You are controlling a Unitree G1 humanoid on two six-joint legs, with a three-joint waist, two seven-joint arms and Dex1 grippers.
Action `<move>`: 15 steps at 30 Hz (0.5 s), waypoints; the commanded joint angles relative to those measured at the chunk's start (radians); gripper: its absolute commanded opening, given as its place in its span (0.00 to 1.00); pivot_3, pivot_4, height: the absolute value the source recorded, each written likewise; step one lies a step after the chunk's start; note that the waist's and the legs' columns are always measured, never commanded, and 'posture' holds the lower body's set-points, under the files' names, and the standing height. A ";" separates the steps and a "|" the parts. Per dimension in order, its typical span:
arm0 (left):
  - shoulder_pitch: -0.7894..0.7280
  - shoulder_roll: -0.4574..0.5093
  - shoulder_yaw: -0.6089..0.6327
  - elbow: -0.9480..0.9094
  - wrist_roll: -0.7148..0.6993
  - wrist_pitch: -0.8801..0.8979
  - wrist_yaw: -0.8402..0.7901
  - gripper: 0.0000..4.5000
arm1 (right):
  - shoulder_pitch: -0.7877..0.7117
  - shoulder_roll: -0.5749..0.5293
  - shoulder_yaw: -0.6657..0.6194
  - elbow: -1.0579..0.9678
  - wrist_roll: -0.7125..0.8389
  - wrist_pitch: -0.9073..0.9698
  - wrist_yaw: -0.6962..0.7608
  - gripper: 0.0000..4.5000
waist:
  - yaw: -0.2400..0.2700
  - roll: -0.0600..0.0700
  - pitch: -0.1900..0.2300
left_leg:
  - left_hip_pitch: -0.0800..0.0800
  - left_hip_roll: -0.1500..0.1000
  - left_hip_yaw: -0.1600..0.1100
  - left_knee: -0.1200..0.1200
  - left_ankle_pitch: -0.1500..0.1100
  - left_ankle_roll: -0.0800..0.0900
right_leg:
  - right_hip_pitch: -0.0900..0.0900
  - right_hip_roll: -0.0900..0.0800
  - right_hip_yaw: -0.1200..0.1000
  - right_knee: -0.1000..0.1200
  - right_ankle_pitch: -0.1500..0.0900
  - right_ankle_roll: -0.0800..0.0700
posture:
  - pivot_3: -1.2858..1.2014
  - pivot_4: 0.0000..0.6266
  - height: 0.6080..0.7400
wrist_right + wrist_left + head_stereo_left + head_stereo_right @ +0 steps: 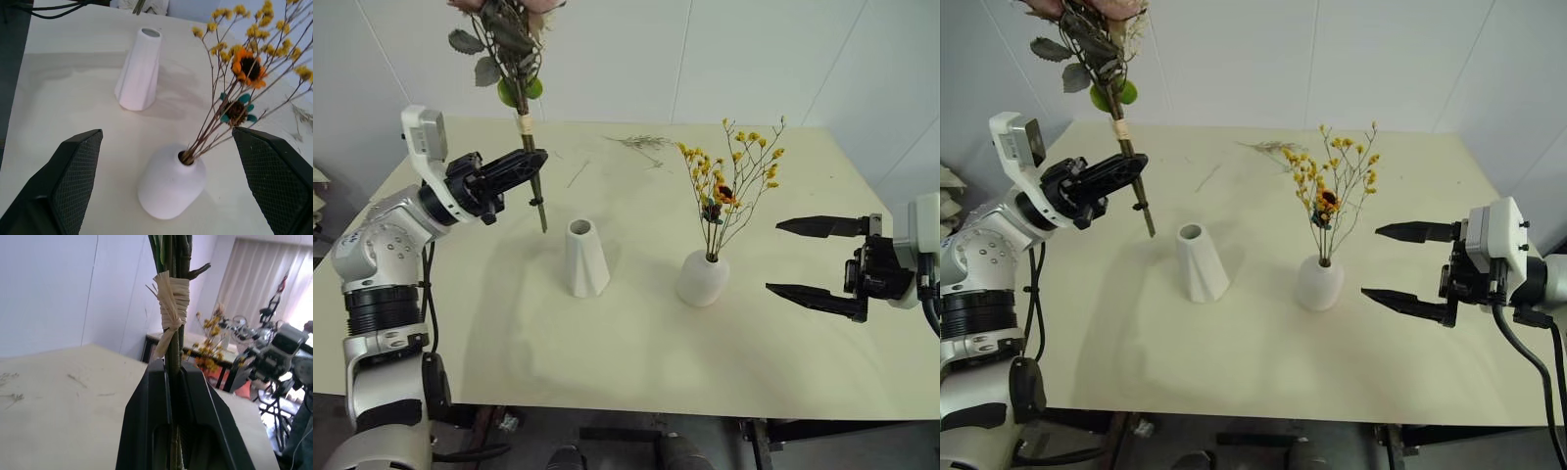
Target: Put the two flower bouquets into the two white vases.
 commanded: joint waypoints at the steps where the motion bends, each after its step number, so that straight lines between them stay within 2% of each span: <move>1: -0.047 -0.059 0.020 -0.058 -0.026 -0.080 0.058 0.01 | 0.018 0.010 -0.048 -0.042 0.008 -0.012 -0.031 1.00 | -0.002 0.000 0.000 | 0.000 0.000 0.000 0.000 0.000 0.000 | 0.000 0.000 0.000 0.000 0.000 0.000 | 0.52 0.24 1.00; 5: -0.045 -0.105 0.007 -0.067 -0.015 -0.134 0.081 0.01 | 0.040 0.015 -0.058 -0.057 0.012 -0.010 -0.046 1.00 | -0.004 0.000 0.000 | 0.001 0.000 0.000 0.000 0.001 0.000 | 0.000 0.001 0.000 0.000 0.001 0.000 | 0.52 0.24 1.00; 15: 0.026 -0.106 -0.026 -0.084 -0.006 -0.188 0.053 0.01 | 0.074 0.017 -0.074 -0.072 0.018 -0.008 -0.075 1.00 | 0.000 0.000 0.000 | 0.000 0.000 0.000 0.000 0.001 0.000 | 0.000 0.001 0.001 -0.001 0.001 0.000 | 0.52 0.24 1.00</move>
